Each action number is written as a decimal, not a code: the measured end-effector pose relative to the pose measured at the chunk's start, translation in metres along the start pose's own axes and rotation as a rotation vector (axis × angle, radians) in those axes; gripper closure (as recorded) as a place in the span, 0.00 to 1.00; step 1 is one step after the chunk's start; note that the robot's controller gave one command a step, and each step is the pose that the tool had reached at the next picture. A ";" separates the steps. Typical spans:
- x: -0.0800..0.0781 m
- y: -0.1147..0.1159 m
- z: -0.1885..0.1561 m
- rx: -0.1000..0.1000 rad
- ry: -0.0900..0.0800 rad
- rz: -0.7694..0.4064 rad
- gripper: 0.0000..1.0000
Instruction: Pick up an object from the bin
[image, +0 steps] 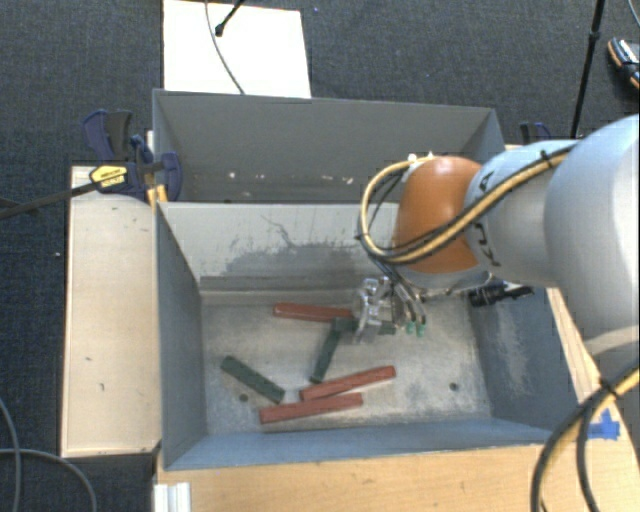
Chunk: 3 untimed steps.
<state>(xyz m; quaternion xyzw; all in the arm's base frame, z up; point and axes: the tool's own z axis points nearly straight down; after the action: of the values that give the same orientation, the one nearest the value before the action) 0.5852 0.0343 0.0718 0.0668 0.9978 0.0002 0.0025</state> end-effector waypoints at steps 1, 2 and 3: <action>0.000 0.000 0.000 0.000 0.000 0.000 1.00; 0.002 0.000 -0.003 0.001 0.005 -0.001 1.00; 0.004 -0.001 -0.024 0.002 0.013 -0.002 1.00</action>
Offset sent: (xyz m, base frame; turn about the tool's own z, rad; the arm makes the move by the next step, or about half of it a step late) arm 0.0001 0.0000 0.1001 0.0000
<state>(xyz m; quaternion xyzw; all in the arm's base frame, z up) 0.5815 0.0341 0.0959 0.0657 0.9978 -0.0003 -0.0041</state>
